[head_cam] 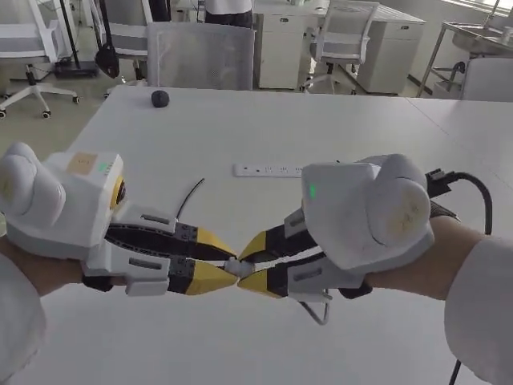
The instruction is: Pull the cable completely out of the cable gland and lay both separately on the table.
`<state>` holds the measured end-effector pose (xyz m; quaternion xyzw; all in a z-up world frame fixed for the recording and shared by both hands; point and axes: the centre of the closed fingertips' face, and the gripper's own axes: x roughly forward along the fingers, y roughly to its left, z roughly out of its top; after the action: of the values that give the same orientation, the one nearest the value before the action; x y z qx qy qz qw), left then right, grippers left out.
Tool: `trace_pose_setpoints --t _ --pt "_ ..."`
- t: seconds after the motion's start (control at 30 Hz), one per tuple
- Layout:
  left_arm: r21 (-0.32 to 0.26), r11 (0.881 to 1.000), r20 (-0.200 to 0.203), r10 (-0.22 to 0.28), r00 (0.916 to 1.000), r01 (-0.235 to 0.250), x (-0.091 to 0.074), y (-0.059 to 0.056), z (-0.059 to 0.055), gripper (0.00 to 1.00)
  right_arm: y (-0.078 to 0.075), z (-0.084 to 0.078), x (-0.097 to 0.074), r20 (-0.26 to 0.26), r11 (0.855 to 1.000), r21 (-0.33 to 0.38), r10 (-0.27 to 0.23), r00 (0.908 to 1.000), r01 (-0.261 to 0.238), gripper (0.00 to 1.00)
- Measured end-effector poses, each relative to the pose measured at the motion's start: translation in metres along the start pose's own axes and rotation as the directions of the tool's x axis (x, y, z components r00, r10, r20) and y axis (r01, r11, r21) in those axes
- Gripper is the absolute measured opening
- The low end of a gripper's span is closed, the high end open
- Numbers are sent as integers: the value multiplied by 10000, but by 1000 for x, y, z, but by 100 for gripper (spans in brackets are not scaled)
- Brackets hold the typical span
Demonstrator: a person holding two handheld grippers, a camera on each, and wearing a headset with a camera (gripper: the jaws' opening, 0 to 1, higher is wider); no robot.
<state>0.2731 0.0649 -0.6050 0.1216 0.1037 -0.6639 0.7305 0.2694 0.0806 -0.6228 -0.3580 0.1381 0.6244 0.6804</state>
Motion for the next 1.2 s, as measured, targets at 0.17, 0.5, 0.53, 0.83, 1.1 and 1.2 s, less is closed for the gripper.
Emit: trace_pose_setpoints --t 0.17,0.5,0.53,0.83,1.1,1.2 --pt "67 10000 21 -62 10000 62 0 -2 2 14 0 2 -2 226 9995 89 300 9993 -302 9" --pt "333 9992 -181 -215 9996 221 2 -7 1 14 7 3 -8 768 9742 1576 1510 9855 -1615 16" --pt "384 9990 -211 -230 9995 238 1 -7 1 14 5 1 -9 816 9711 1706 1550 9845 -1670 15" --pt "750 9960 -374 -457 9983 484 1 -14 3 14 13 3 -15 1458 8917 3263 2805 9487 -3137 15" --pt "1045 9916 -376 -731 9966 766 3 -22 9 14 17 8 -15 1859 8394 3768 3458 9197 -3918 12" --pt "1155 9902 -396 -748 9964 789 3 -23 10 14 20 8 -15 1816 8288 3851 3630 9139 -4058 10"
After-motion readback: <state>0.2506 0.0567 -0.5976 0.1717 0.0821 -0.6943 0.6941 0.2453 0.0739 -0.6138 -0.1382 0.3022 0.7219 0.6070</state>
